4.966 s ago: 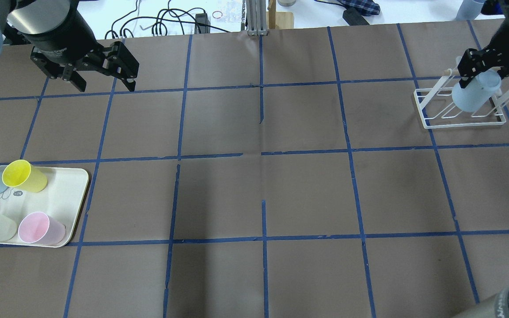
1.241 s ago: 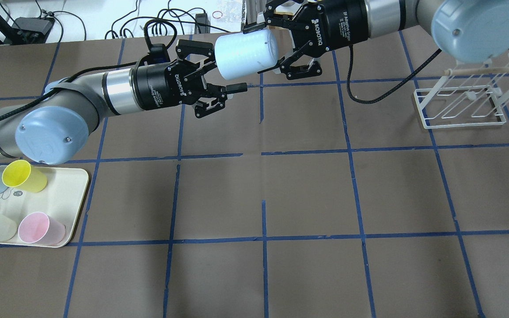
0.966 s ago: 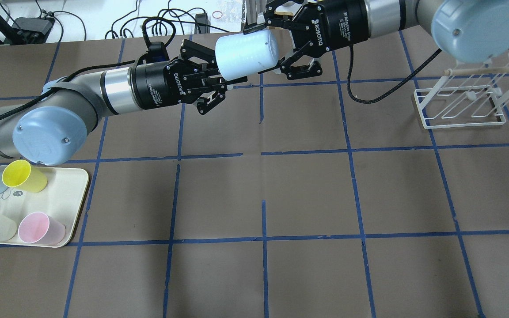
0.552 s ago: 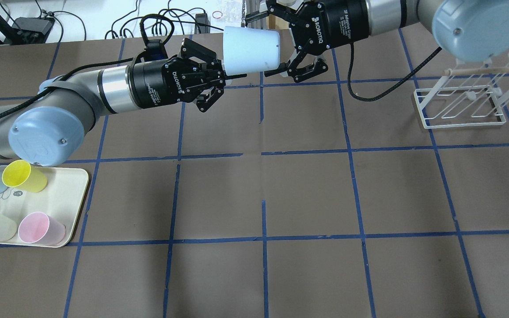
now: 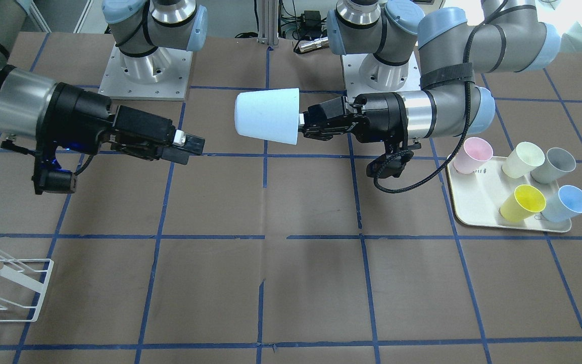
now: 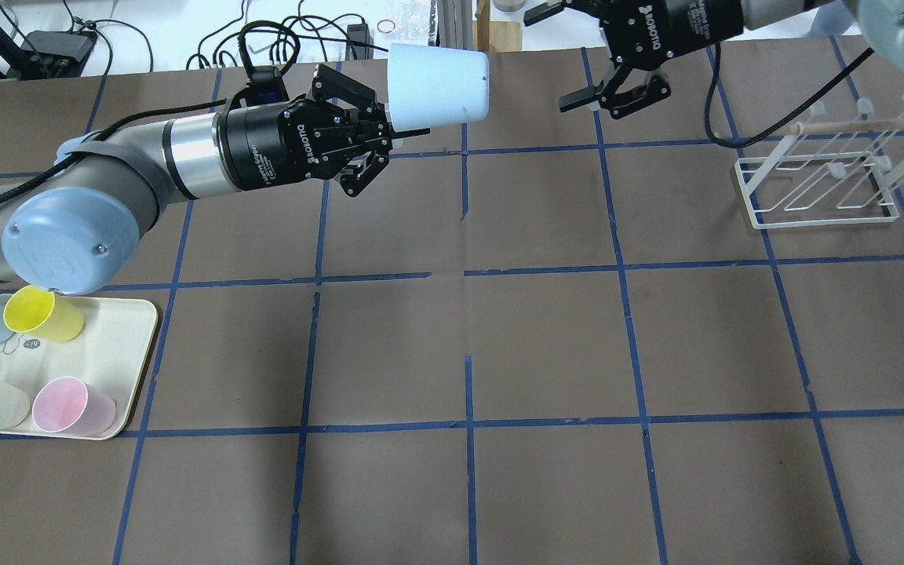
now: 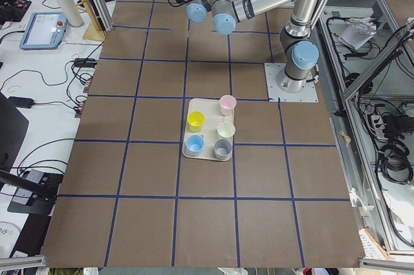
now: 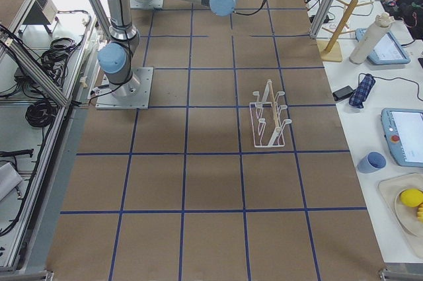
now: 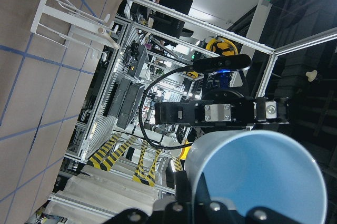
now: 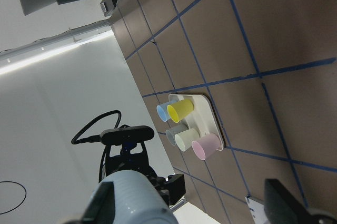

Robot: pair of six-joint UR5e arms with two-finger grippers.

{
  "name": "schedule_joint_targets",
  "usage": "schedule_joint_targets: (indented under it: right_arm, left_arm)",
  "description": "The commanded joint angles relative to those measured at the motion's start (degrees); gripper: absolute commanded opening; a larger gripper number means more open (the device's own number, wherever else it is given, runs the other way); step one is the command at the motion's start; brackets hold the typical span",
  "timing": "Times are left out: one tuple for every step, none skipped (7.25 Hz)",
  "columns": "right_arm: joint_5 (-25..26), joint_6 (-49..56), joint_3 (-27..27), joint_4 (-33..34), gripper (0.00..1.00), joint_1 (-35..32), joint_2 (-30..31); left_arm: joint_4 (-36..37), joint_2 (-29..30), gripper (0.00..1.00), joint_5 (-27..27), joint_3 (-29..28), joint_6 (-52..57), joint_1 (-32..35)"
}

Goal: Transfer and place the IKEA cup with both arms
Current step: 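Open the right gripper and pull it back while the left gripper holds the cup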

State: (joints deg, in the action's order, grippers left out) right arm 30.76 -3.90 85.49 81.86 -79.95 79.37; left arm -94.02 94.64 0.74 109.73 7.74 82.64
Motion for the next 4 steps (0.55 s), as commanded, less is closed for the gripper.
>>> schedule_joint_targets:
  right_arm:
    - [21.0, -0.2, 0.0, 6.9, 1.0, 1.1, 0.3]
    - [27.9, -0.8, 0.3, 7.3, 1.0, 0.8, 0.3]
    - [36.6, -1.0, 0.4, 7.1, 1.0, 0.5, 0.3]
    - [46.7, -1.8, 0.4, 7.3, 1.0, -2.8, 0.3]
  left_arm:
    - [0.3, 0.9, 0.0, 12.7, 1.2, 2.6, -6.0]
    - [0.4, 0.9, 0.0, 19.6, 2.7, 5.1, -9.6]
    - [1.6, 0.4, 0.0, 31.3, 2.2, 8.1, -12.0]
    - [7.6, 0.1, 0.0, 43.0, 2.1, 8.4, -14.1]
